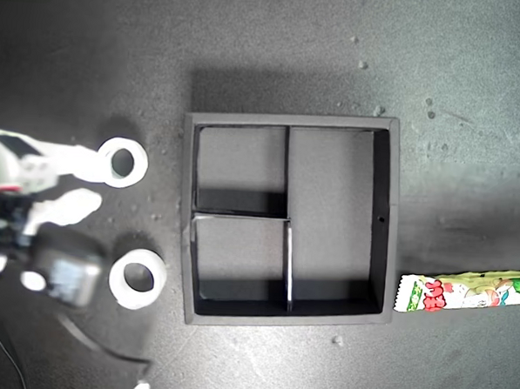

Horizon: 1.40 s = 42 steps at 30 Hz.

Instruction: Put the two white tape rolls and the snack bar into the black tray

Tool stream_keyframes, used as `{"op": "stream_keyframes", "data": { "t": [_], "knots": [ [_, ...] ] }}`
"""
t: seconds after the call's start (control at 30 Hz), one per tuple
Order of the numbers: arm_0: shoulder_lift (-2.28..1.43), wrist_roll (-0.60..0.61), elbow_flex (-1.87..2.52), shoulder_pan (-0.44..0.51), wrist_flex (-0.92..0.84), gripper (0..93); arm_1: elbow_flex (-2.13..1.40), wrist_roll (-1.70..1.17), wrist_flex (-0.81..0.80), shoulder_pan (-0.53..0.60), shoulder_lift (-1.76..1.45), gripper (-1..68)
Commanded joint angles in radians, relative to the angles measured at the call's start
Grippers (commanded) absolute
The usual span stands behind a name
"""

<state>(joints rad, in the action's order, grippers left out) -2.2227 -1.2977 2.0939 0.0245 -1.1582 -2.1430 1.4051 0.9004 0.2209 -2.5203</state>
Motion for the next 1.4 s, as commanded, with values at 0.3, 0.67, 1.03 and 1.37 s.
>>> {"op": "stream_keyframes", "data": {
  "t": [0.3, 0.67, 1.03, 1.37],
  "knots": [
    [0.268, -0.172, -0.037, 0.074, 0.057, 15.6, 0.426, 0.207, 0.365, 0.241, 0.523, 32.8],
    [0.37, -0.195, -0.06, 0.075, 0.048, 18.7, 0.296, 0.307, 0.304, 0.316, 0.512, 31.0],
    [0.391, -0.176, -0.064, 0.086, 0.098, 18.7, 0.201, 0.348, 0.247, 0.327, 0.512, 29.9],
    [0.357, -0.186, -0.075, 0.107, 0.097, 17.4, 0.175, 0.327, 0.216, 0.319, 0.512, 28.0]
  ]
}}
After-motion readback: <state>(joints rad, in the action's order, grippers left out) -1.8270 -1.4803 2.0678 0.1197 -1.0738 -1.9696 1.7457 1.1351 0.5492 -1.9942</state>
